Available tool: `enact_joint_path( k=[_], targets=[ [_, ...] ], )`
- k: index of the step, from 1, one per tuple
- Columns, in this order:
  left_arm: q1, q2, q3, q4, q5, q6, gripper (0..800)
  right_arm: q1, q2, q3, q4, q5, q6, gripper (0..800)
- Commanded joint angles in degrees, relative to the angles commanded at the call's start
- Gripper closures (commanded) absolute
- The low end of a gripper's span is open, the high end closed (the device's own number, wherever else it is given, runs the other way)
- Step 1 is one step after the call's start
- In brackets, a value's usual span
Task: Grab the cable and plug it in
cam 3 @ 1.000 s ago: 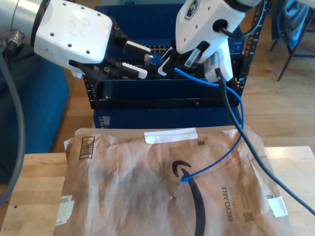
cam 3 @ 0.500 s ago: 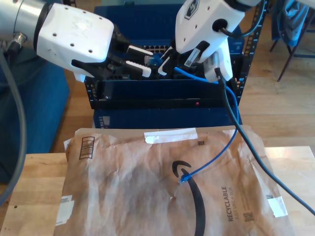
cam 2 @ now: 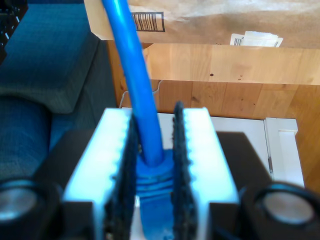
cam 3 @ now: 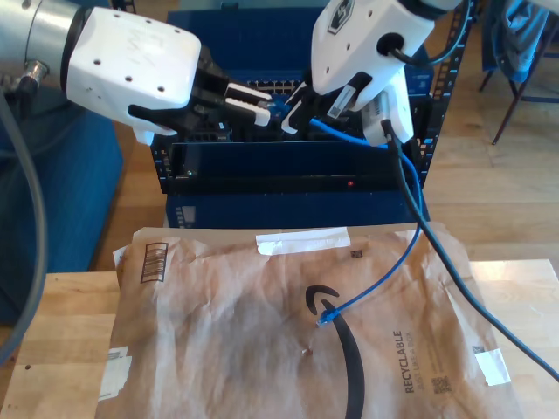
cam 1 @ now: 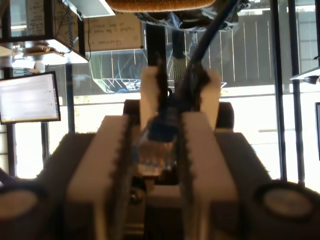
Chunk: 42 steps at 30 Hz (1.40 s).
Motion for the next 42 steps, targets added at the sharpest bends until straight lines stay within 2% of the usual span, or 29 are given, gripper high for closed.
enact_joint_path(
  k=[2, 3, 4, 5, 7, 8, 10, 17, 19, 22, 24, 27, 29, 32, 34, 37, 42],
  targets=[
    [0.00, 0.00, 0.00, 0.00, 0.00, 0.00, 797, 0.09, 0.00, 0.00, -0.09, 0.00, 0.00, 745],
    [0.00, 0.00, 0.00, 0.09, 0.00, 0.00, 798, 0.09, -0.09, 0.00, 0.00, 0.00, -0.09, 649],
    [0.00, 0.00, 0.09, 0.09, 0.00, 0.00, 798, 0.09, -0.09, 0.00, 0.00, -0.09, -0.26, 470],
    [0.00, 0.00, 0.26, 0.09, 0.00, 0.00, 798, 0.09, -0.09, 0.00, -0.09, -0.09, -0.88, 350],
    [0.09, -0.09, 0.62, 0.09, 0.00, -0.18, 798, -0.26, -0.53, -0.35, -0.26, -0.18, -3.34, 143],
    [0.09, -0.09, 0.62, 0.18, 0.00, -0.35, 798, -0.70, -0.79, -0.53, -0.44, -0.26, -4.75, 85],
    [0.62, -0.09, 0.53, 0.18, 0.35, -0.44, 798, -1.05, -1.76, -2.20, -0.79, -0.26, -7.74, 19],
    [2.64, 0.18, 0.00, -0.79, 1.85, -5.80, 798, -5.19, -6.95, -1.41, -1.23, 0.00, -10.46, 4],
    [2.55, 1.14, -0.62, -2.02, 4.31, -7.91, 798, -5.10, -8.18, 0.00, -0.97, 0.00, -10.73, 3],
    [2.64, 3.08, -2.46, -3.69, 10.46, -13.80, 798, -5.10, -8.97, 1.32, -0.53, -0.26, -11.34, 3],
    [2.73, 3.60, -3.16, -3.69, 12.40, -16.97, 798, -5.19, -10.64, 2.02, -0.88, -0.53, -11.60, 3],
    [3.34, 4.40, -3.16, -3.87, 13.71, -17.93, 798, -5.27, -16.44, 7.47, -0.88, -5.80, -13.36, 4],
    [4.13, 5.45, -3.25, -4.66, 14.95, -19.96, 798, -5.10, -21.19, 11.52, -0.35, -12.22, -18.29, 6],
    [6.77, 8.18, -3.25, -8.97, 17.05, -23.03, 798, -4.40, -26.02, 14.42, -0.18, -17.76, -20.48, 7],
    [8.00, 9.67, -3.25, -11.43, 18.81, -24.18, 799, -2.46, -27.78, 15.74, -0.18, -17.85, -20.66, 7],
    [8.53, 10.37, -3.16, -12.57, 19.34, -25.05, 799, 2.81, -28.75, 18.02, -0.18, -18.81, -21.19, 6],
    [9.41, 10.90, -3.16, -15.82, 22.42, -27.08, 798, 11.69, -30.68, 23.38, -0.18, -30.07, -24.00, 6]
  ],
)
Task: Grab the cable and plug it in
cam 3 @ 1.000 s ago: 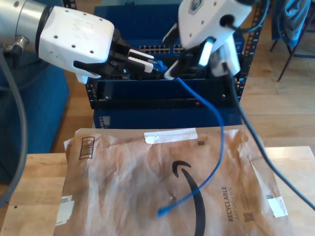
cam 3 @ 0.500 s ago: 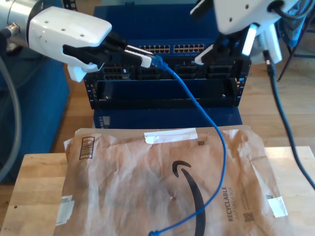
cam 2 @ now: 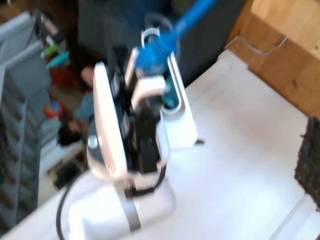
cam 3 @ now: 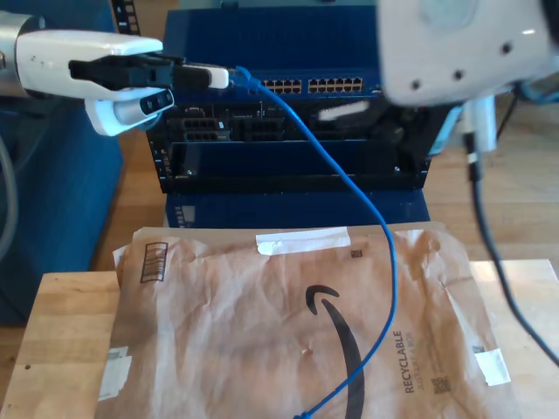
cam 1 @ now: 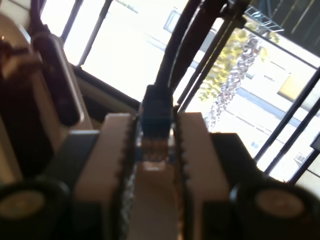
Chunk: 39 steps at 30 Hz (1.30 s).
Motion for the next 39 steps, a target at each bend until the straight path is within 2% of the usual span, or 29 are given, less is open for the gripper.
enact_joint_path(
  k=[5, 12, 17, 24, 30, 35, 39],
  targets=[
    [0.26, 1.05, 0.09, -0.18, 4.22, -2.11, 794, 0.88, -0.18, 0.53, 0.09, -2.11, -0.18, 4],
    [0.26, 1.49, 0.44, -0.26, 8.00, -2.20, 792, 4.75, -0.88, 7.03, 0.97, -11.34, -1.32, 14],
    [0.35, 2.73, 1.76, -2.64, 12.04, -2.20, 785, 8.53, -1.23, 8.53, 0.88, -15.74, -3.43, 19],
    [0.35, 2.73, 2.29, -3.43, 13.54, -2.20, 785, 10.81, -2.37, 11.08, 0.70, -18.73, -5.27, 37],
    [0.35, 2.73, 2.29, -3.34, 14.51, -2.11, 785, 11.08, -3.25, 13.63, 0.70, -23.12, -5.36, 117],
    [0.35, 2.64, 2.37, -3.43, 14.42, -2.02, 785, 11.25, -3.25, 13.71, 0.79, -23.21, -5.27, 262],
    [0.35, 2.64, 2.37, -3.43, 14.42, -2.02, 785, 11.34, -3.16, 13.89, 0.79, -24.18, -5.27, 322]
  ],
)
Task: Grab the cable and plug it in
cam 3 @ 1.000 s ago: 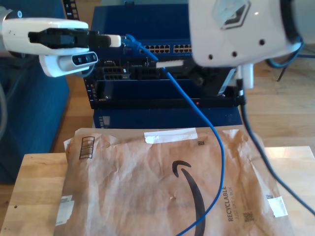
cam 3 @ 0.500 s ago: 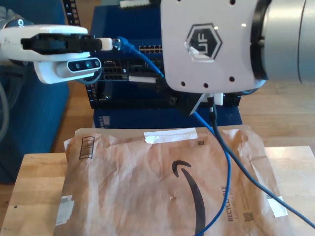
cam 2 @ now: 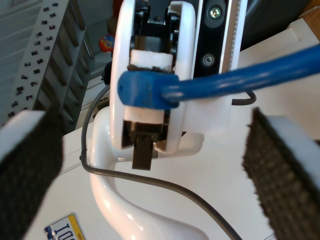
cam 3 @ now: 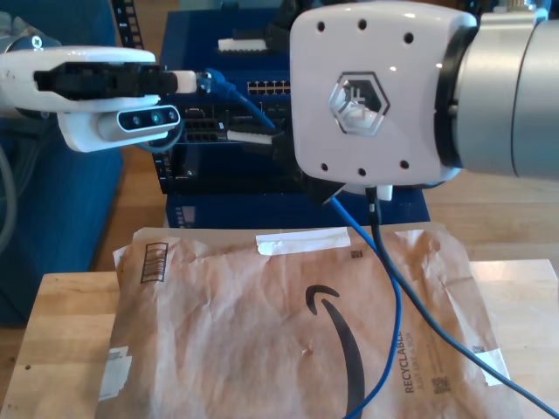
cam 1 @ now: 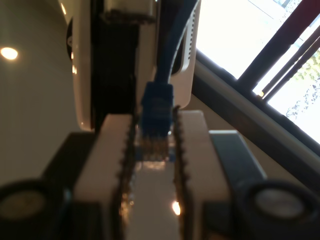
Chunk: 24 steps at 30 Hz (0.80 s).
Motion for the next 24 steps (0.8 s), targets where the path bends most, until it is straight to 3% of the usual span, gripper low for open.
enact_joint_path(
  k=[24],
  targets=[
    [-0.26, -0.09, -0.09, 0.00, 0.97, 0.44, 777, 0.26, 0.88, 0.62, 0.00, -2.37, 0.26, 495]
  ],
)
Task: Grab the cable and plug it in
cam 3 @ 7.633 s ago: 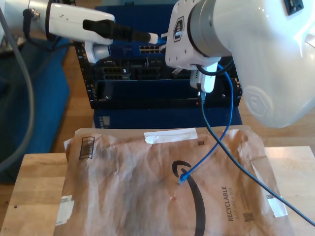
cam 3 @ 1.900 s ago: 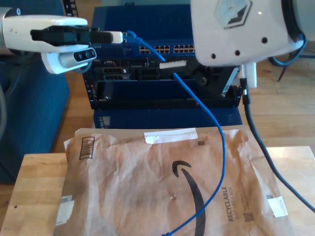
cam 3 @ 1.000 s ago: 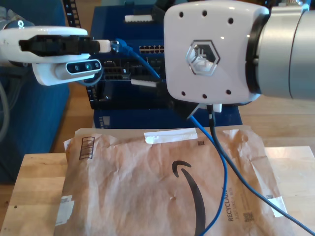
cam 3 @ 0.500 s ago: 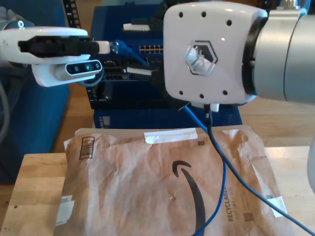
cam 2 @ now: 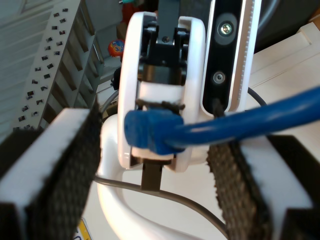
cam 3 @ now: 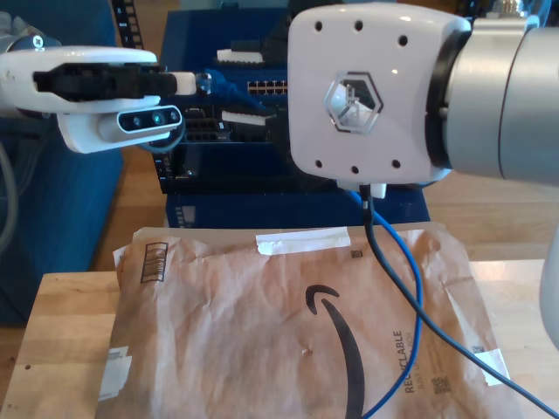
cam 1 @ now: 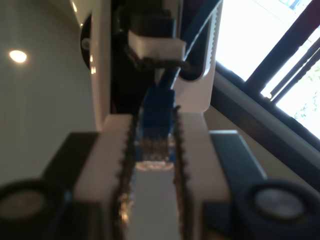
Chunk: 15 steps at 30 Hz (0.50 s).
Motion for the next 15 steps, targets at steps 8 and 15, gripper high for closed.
enact_joint_path(
  k=[8, 15],
  targets=[
    [-0.09, 0.09, 0.18, 0.00, 0.00, 0.09, 774, 0.53, 0.00, 0.00, 0.09, 0.00, 0.18, 559],
    [-0.09, 0.00, 0.18, -0.09, 0.09, 0.09, 774, 0.53, 0.00, 0.00, 0.09, 0.00, 0.18, 578]
  ],
)
